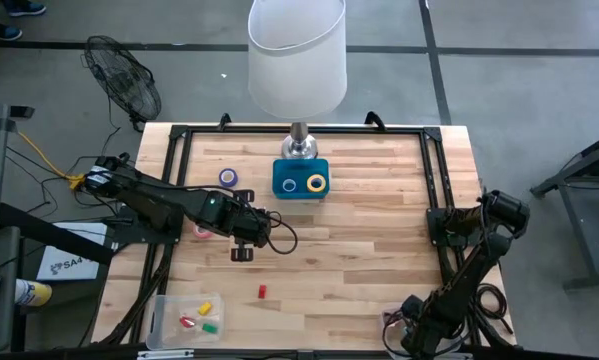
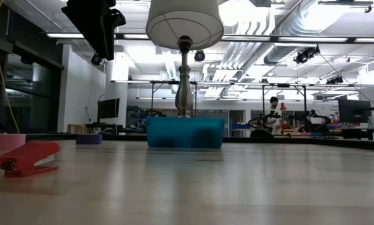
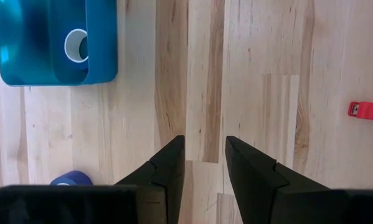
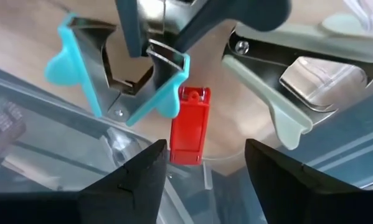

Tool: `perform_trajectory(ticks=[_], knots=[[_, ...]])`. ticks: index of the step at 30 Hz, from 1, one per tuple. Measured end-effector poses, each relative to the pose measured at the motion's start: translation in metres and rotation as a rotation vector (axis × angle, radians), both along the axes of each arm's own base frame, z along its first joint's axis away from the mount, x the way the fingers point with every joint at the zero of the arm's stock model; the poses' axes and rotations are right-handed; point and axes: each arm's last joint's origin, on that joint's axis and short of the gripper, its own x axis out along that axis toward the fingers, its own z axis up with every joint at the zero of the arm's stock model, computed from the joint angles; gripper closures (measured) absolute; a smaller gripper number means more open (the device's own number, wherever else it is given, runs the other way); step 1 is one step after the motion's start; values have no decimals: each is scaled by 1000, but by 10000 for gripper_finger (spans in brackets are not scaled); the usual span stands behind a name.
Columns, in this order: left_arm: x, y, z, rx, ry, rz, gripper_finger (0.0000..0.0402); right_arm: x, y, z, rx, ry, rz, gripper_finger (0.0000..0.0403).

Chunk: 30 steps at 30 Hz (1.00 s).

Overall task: Pick and place Stapler, Stapler remover, tape
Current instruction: Put the top red stapler into the left transparent bin

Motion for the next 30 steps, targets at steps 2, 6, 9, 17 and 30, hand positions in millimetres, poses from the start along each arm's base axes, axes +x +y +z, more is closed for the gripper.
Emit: perform_trajectory(ticks=[2,6,9,17,30], knots=[[0,0,0,0,1,0,289,0,-1,0,-14,-5,-14,198],[0,0,0,0,0,0,289,2,-2,-1,-43,-11,-60,199],[0,0,0,0,1,-1,289,5,-4,-1,-57,-8,-104,200],[0,0,0,-1,0,-1,289,11,-9,-2,-108,-11,-199,219],[0,0,0,-1,1,-1,289,10,-8,-2,-82,12,-164,258]])
